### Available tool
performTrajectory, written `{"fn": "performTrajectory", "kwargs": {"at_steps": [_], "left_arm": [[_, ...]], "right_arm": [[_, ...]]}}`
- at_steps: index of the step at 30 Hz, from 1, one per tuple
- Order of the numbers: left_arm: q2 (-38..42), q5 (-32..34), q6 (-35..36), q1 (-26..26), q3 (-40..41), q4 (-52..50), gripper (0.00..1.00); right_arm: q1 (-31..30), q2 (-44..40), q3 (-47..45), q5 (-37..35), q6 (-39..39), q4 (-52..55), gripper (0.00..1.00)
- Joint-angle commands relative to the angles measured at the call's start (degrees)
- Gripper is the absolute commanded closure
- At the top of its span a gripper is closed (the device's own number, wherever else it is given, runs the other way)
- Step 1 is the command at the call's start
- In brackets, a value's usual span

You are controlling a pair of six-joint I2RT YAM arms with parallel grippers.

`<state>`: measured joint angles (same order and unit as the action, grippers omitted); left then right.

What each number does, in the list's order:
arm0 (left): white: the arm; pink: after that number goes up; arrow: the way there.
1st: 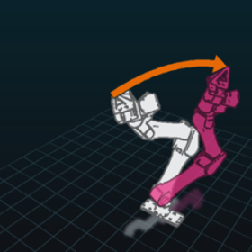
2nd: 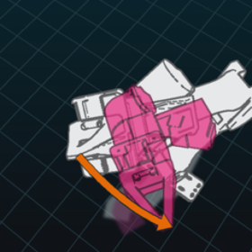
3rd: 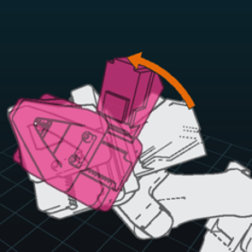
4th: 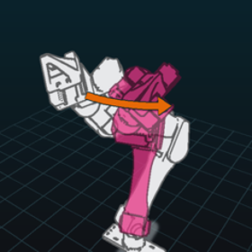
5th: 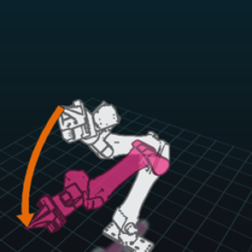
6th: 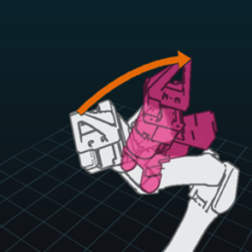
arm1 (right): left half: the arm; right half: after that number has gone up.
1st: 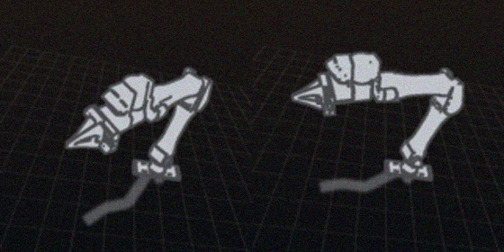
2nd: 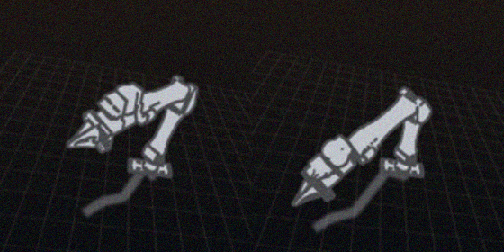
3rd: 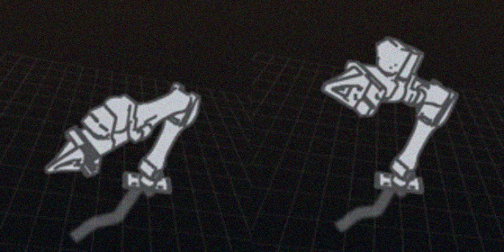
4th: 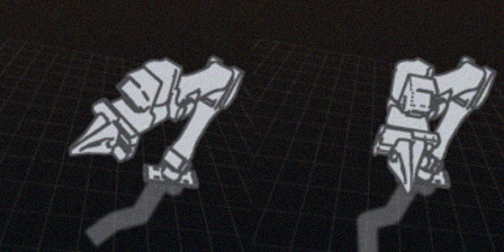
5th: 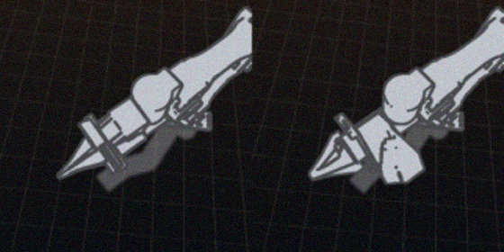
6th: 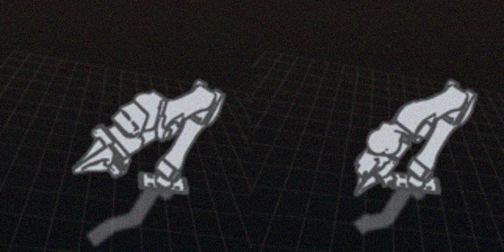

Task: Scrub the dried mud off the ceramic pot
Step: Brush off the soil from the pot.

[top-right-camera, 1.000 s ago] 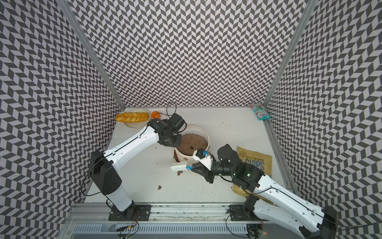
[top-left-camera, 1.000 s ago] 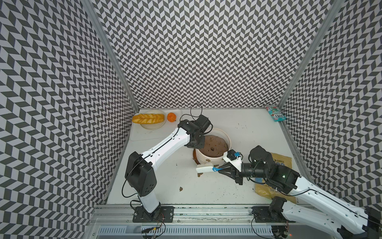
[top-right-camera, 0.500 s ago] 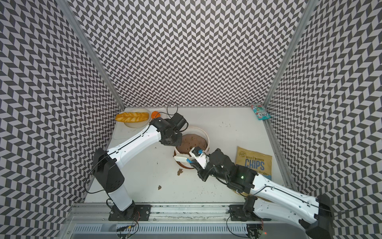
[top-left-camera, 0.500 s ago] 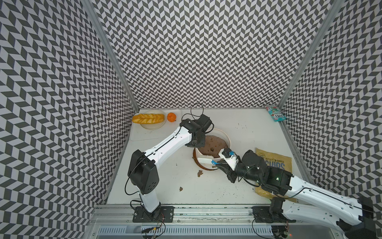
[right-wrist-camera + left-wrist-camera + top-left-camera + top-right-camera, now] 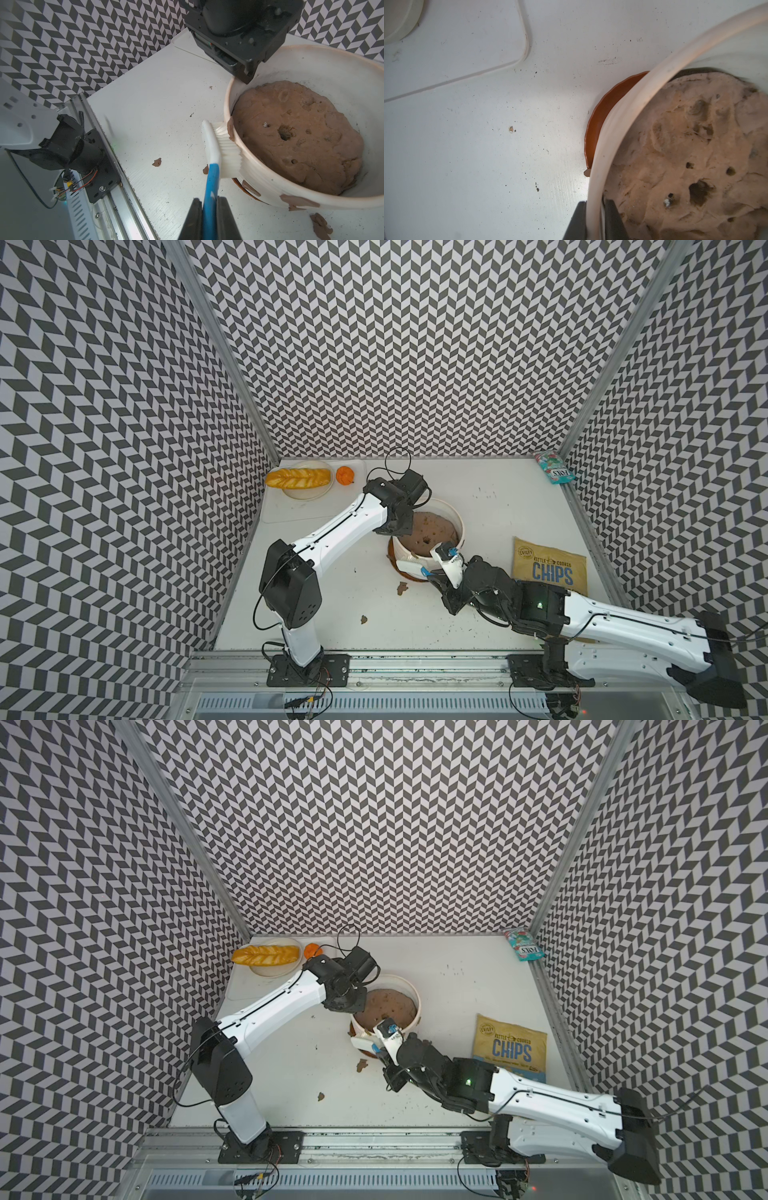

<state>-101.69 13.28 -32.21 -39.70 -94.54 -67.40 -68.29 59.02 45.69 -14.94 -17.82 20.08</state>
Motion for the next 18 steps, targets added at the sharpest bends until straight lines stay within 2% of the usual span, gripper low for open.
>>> {"fn": "performTrajectory", "kwargs": {"at_steps": [1, 10, 18], "left_arm": [[-1.7, 1.5, 3.1, 1.3, -0.4, -0.6, 0.85], [-1.6, 1.1, 4.5, 2.3, -0.9, 0.0, 0.86], [-2.2, 0.7, 5.4, 3.0, -1.2, 0.5, 0.86]], "right_arm": [[1.1, -0.4, -2.4, -5.2, -5.3, 5.2, 1.0], [1.0, -3.7, -5.4, -0.5, -6.5, 6.8, 1.0], [0.3, -7.5, -3.6, 9.4, -0.2, 4.9, 1.0]]}}
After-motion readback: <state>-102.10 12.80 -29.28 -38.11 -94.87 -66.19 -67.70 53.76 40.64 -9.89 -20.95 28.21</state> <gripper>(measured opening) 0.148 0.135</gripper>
